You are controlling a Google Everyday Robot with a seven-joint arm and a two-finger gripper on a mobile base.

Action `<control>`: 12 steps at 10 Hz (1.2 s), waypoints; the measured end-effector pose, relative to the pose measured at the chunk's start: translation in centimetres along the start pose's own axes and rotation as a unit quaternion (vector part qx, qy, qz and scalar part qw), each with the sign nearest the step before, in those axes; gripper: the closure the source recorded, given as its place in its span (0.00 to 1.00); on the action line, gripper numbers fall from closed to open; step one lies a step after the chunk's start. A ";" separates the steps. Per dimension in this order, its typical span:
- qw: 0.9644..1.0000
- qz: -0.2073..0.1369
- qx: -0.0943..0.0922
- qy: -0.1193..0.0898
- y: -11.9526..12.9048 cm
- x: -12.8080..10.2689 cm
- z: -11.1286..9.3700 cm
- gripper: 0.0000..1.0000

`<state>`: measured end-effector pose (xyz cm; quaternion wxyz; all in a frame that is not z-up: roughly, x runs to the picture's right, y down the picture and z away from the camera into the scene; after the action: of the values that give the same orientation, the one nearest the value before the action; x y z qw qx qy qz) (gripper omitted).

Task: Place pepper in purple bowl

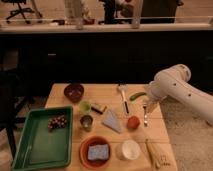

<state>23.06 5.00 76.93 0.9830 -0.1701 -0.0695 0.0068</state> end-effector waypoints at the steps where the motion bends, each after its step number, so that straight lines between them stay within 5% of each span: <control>1: 1.000 -0.003 0.001 -0.012 -0.7 0.1 0.7 0.20; 4: 0.999 -0.015 -0.011 -0.040 -2.3 0.7 2.9 0.20; 12: 0.999 -0.018 -0.006 -0.046 -2.6 0.7 3.1 0.20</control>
<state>23.31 3.57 80.76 0.9775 -0.1747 -0.1181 -0.0038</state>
